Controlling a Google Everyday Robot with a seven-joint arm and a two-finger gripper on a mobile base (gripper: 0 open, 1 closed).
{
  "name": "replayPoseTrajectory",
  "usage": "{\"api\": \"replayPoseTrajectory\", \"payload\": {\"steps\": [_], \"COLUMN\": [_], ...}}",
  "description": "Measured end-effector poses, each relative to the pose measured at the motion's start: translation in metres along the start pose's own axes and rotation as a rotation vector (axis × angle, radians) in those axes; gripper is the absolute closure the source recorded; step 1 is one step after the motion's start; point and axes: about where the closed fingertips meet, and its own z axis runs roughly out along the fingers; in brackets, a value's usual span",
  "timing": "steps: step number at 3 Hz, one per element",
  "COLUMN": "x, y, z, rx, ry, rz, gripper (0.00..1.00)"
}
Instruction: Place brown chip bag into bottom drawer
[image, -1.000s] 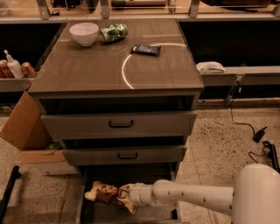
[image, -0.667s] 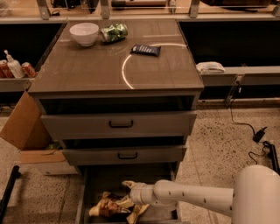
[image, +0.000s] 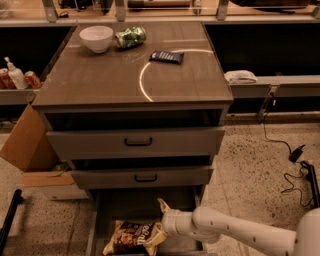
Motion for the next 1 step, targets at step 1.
{"api": "replayPoseTrajectory", "payload": {"steps": [1], "x": [0.0052], "y": [-0.0011], "z": [-0.043], "rx": [0.007], "ry": [-0.022], "rz": [0.032], "gripper": [0.0]}}
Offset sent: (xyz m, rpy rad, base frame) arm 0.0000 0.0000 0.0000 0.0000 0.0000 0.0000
